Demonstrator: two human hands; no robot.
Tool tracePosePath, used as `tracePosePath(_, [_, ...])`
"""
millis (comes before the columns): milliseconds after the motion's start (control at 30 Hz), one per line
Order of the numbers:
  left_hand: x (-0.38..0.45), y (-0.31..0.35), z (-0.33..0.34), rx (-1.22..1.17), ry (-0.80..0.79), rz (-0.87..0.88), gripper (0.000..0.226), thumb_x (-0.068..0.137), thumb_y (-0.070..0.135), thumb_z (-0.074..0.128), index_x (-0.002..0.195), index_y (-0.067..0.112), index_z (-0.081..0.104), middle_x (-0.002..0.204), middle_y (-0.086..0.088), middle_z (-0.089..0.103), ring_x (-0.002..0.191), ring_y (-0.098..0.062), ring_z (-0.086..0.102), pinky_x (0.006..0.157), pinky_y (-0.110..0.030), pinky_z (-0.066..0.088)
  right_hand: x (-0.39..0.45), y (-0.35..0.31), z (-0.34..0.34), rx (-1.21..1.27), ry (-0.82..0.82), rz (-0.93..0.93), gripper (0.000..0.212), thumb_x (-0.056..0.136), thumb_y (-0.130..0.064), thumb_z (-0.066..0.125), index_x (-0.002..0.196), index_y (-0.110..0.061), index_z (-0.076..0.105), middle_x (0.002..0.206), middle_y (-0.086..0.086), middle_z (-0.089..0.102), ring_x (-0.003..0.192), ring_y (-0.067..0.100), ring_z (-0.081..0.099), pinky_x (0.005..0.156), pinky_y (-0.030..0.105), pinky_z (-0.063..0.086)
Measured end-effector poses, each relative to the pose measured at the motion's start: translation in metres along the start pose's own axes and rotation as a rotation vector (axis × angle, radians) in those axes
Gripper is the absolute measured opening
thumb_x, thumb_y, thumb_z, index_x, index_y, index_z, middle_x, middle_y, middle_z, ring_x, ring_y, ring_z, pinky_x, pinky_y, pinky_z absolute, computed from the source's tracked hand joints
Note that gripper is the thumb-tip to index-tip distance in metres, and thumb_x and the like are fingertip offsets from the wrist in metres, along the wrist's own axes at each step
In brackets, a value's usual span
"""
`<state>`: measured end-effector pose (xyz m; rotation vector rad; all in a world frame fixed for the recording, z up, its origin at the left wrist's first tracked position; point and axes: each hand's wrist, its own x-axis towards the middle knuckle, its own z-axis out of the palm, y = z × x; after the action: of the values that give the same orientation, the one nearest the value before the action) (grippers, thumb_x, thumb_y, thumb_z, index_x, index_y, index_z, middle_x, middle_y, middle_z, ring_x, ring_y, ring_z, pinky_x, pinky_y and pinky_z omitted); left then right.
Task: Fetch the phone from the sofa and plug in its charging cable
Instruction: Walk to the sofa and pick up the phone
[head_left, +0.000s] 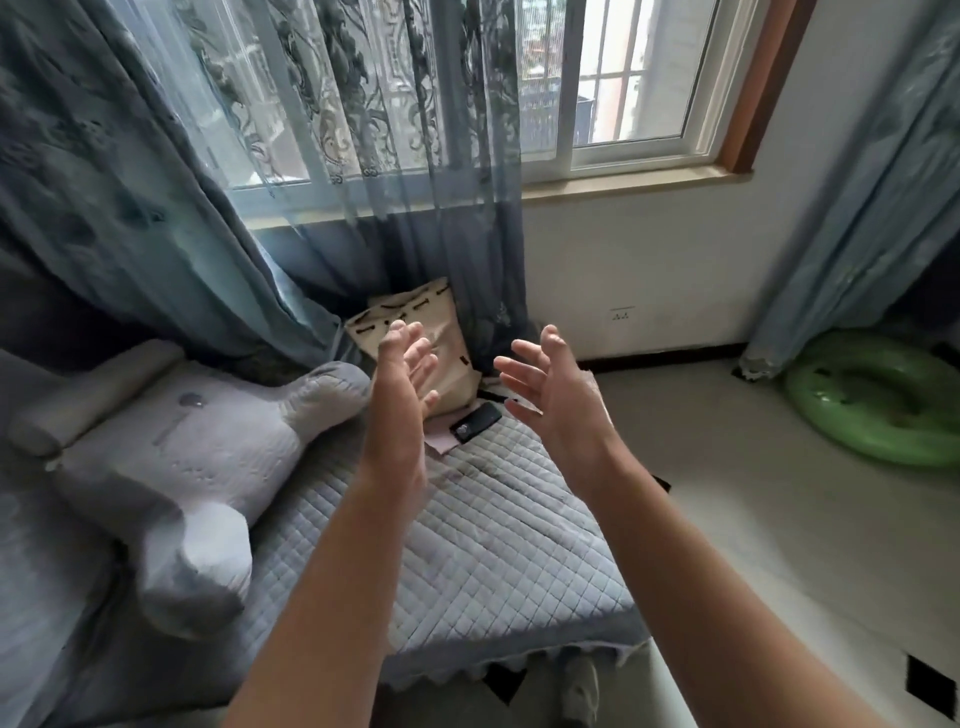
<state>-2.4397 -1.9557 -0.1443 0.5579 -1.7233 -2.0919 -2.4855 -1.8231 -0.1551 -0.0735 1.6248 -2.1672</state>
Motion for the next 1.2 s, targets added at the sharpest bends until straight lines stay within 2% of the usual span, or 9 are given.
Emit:
tracePosePath(133, [0.074, -0.037, 0.03, 0.052, 0.013, -0.118, 0.048, 0.098, 0.054, 0.028, 0.13, 0.03, 0.054, 0.139, 0.002, 0.055, 0.123, -0.013, 0.053, 0.105, -0.041, 0.038, 0.082, 0.005, -0.031, 0.015, 0.027, 0.066, 0.059, 0.093, -0.054, 0.033, 0.136, -0.017, 0.048, 0.129, 0.004, 0.061, 0.121, 0.016, 0.053, 0.11, 0.043, 0.037])
tracePosePath(233, [0.124, -0.071, 0.055, 0.094, 0.021, -0.2, 0.05, 0.097, 0.055, 0.028, 0.132, 0.029, 0.052, 0.13, 0.005, 0.056, 0.118, -0.011, 0.054, 0.102, -0.042, 0.039, 0.143, 0.019, -0.058, 0.023, 0.056, 0.138, 0.059, 0.094, -0.052, 0.032, 0.137, -0.014, 0.047, 0.129, 0.006, 0.06, 0.121, 0.018, 0.053, 0.11, 0.043, 0.037])
tracePosePath(367, [0.176, -0.111, 0.08, 0.132, 0.038, -0.302, 0.054, 0.096, 0.057, 0.029, 0.136, 0.027, 0.051, 0.14, 0.001, 0.054, 0.124, -0.014, 0.053, 0.099, -0.04, 0.04, 0.208, 0.04, -0.083, 0.019, 0.077, 0.237, 0.059, 0.094, -0.053, 0.032, 0.136, -0.014, 0.049, 0.128, 0.006, 0.061, 0.119, 0.017, 0.054, 0.109, 0.042, 0.037])
tracePosePath(533, [0.222, -0.142, 0.093, 0.165, 0.073, -0.36, 0.059, 0.093, 0.059, 0.032, 0.138, 0.026, 0.052, 0.14, 0.0, 0.055, 0.123, -0.013, 0.055, 0.1, -0.038, 0.04, 0.264, 0.061, -0.094, 0.019, 0.074, 0.322, 0.055, 0.094, -0.054, 0.033, 0.13, -0.016, 0.052, 0.127, 0.007, 0.061, 0.12, 0.015, 0.053, 0.11, 0.042, 0.036])
tracePosePath(700, [0.258, -0.16, 0.09, 0.206, 0.074, -0.377, 0.056, 0.096, 0.058, 0.033, 0.138, 0.027, 0.052, 0.141, 0.001, 0.055, 0.125, -0.013, 0.054, 0.104, -0.039, 0.039, 0.306, 0.075, -0.096, -0.005, 0.06, 0.349, 0.059, 0.094, -0.055, 0.033, 0.134, -0.015, 0.05, 0.13, 0.006, 0.06, 0.123, 0.016, 0.052, 0.11, 0.043, 0.037])
tracePosePath(800, [0.285, -0.175, 0.08, 0.233, 0.072, -0.386, 0.055, 0.097, 0.057, 0.033, 0.139, 0.025, 0.051, 0.141, 0.001, 0.055, 0.126, -0.014, 0.053, 0.1, -0.036, 0.039, 0.333, 0.09, -0.095, -0.011, 0.062, 0.35, 0.056, 0.092, -0.057, 0.035, 0.131, -0.02, 0.052, 0.127, 0.002, 0.061, 0.122, 0.014, 0.053, 0.108, 0.042, 0.038])
tracePosePath(967, [0.339, -0.237, 0.055, 0.279, 0.057, -0.445, 0.053, 0.099, 0.053, 0.033, 0.139, 0.023, 0.051, 0.138, 0.001, 0.056, 0.124, -0.014, 0.054, 0.098, -0.035, 0.04, 0.385, 0.15, -0.094, -0.039, 0.087, 0.362, 0.059, 0.092, -0.056, 0.036, 0.137, -0.02, 0.047, 0.128, 0.001, 0.06, 0.122, 0.012, 0.053, 0.108, 0.04, 0.04])
tracePosePath(1100, [0.38, -0.31, 0.03, 0.281, 0.033, -0.528, 0.043, 0.1, 0.051, 0.033, 0.124, 0.027, 0.059, 0.133, -0.001, 0.059, 0.118, -0.014, 0.058, 0.106, -0.042, 0.041, 0.428, 0.217, -0.094, -0.03, 0.126, 0.412, 0.058, 0.094, -0.052, 0.035, 0.138, -0.016, 0.046, 0.129, 0.004, 0.06, 0.122, 0.014, 0.053, 0.107, 0.04, 0.04])
tracePosePath(1200, [0.402, -0.37, 0.013, 0.271, 0.049, -0.562, 0.038, 0.1, 0.05, 0.034, 0.119, 0.029, 0.059, 0.129, 0.0, 0.061, 0.116, -0.014, 0.059, 0.105, -0.042, 0.042, 0.452, 0.267, -0.096, -0.025, 0.137, 0.442, 0.057, 0.094, -0.052, 0.035, 0.138, -0.016, 0.046, 0.128, 0.004, 0.06, 0.121, 0.013, 0.054, 0.107, 0.041, 0.04])
